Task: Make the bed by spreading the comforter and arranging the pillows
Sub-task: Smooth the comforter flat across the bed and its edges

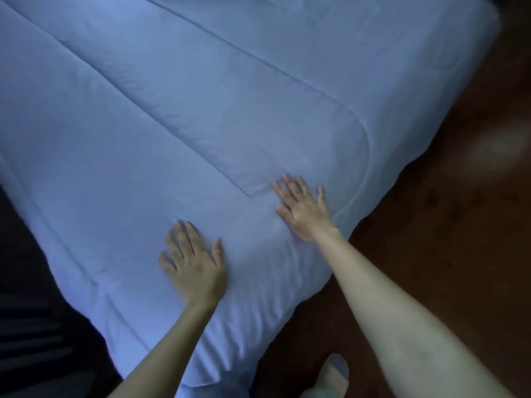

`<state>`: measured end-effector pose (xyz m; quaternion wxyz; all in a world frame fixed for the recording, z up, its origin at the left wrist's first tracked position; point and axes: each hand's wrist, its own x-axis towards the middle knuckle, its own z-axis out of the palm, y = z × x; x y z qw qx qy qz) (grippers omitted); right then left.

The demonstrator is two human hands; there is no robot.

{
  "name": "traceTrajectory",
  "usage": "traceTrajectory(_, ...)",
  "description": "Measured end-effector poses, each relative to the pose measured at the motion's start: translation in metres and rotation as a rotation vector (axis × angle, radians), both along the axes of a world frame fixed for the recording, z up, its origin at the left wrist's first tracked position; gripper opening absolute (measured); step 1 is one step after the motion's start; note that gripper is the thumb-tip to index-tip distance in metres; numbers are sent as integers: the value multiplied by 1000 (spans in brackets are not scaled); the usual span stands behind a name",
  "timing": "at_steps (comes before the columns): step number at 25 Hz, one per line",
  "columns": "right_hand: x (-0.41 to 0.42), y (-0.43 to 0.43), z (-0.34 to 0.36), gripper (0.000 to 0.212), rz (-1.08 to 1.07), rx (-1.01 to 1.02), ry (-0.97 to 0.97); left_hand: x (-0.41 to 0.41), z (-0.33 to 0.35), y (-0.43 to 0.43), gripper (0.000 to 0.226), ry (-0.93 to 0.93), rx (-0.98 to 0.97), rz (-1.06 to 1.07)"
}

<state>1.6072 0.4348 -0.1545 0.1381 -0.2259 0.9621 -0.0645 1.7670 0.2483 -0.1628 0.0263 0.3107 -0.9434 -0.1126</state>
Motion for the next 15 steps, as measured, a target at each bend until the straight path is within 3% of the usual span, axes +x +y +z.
traceTrajectory(5,-102,108,8,56,-147,111,-150,-54,-5,39,77,-2,-45,186)
traceTrajectory(8,-123,95,27,58,-324,41,-120,-53,-2,36,81,-23,-16,211)
traceTrajectory(9,-119,70,34,58,-268,-37,-72,-52,0,36,82,-29,-3,212)
traceTrajectory(11,-98,0,44,58,53,-134,-110,-54,0,35,84,-34,25,226)
traceTrajectory(13,-62,-63,40,56,424,-87,-167,-54,-2,30,85,-59,44,238)
traceTrajectory(15,-51,-83,27,55,593,-17,-76,-54,-5,28,85,-67,16,229)
